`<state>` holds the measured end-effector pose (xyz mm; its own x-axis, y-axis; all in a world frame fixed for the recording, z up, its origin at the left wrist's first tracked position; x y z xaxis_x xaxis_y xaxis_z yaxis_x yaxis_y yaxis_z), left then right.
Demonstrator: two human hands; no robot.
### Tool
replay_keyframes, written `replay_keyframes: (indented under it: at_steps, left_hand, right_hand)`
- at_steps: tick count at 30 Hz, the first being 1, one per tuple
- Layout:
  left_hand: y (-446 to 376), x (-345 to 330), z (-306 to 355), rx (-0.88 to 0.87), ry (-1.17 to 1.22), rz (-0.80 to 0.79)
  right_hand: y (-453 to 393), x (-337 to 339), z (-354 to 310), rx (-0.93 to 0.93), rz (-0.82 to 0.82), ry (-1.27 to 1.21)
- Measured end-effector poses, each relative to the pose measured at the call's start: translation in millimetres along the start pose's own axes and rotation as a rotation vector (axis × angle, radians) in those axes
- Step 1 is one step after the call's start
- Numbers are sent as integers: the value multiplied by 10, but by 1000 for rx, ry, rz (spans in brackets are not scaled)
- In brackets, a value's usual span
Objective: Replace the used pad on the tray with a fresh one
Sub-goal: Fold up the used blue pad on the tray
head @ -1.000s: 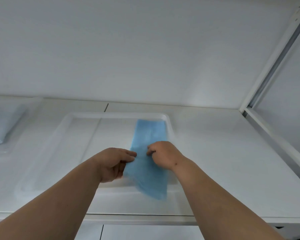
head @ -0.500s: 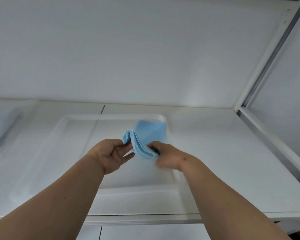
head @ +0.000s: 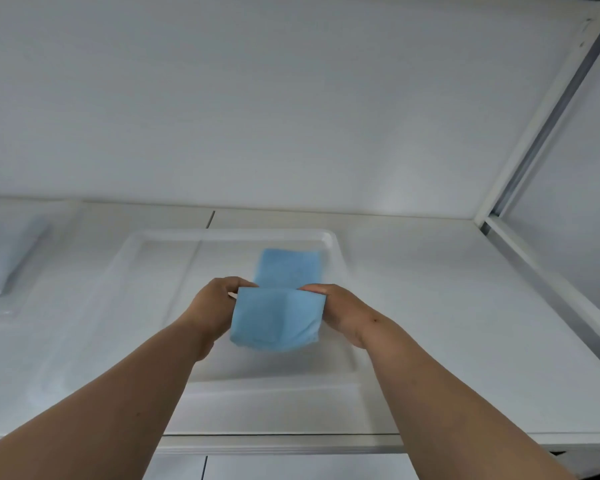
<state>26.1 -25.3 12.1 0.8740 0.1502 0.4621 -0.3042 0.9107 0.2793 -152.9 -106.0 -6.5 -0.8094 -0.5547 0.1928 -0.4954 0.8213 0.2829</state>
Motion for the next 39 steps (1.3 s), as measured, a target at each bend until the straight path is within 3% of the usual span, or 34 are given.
replay_keyframes:
  at_steps: [4,8,12,17,24,30,39]
  left_hand:
    - [-15,8,-19,-1,-79,-23]
    - [-70,-27,-64,88,-116,-99]
    - [-202,-53,-171,162,-154,-54]
    - [-325,-75,-204,161,-301,-37]
    - [-407,-60,-229,162,-412,-35]
    - [-418,-64,-215,124,-485,-37]
    - [-387,-38,-177,106,-654,-10]
  right_hand:
    - [-30,36,43,-166,-31,-129]
    - [-57,58,48,-156,-33,-210]
    - [-100,58,63,-204,69,-205]
    - [-196,80,47,-188,274,107]
    - [-237,76,-49,-137,276,506]
    - [-236,37,-60,-59,292,599]
    - [-233,42,-104,-163,288,729]
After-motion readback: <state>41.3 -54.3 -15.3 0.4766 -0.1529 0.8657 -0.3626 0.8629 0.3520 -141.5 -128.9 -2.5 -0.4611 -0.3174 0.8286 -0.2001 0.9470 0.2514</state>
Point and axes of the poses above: each hand's wrist, its own y-axis away from the middle knuckle, its own x-axis out of the back of the hand, z = x × y, the point moved 4 cm from there along -y, towards the middle knuckle, and after that the axes turned 10 degrees about -y, right-handed, at the moved point
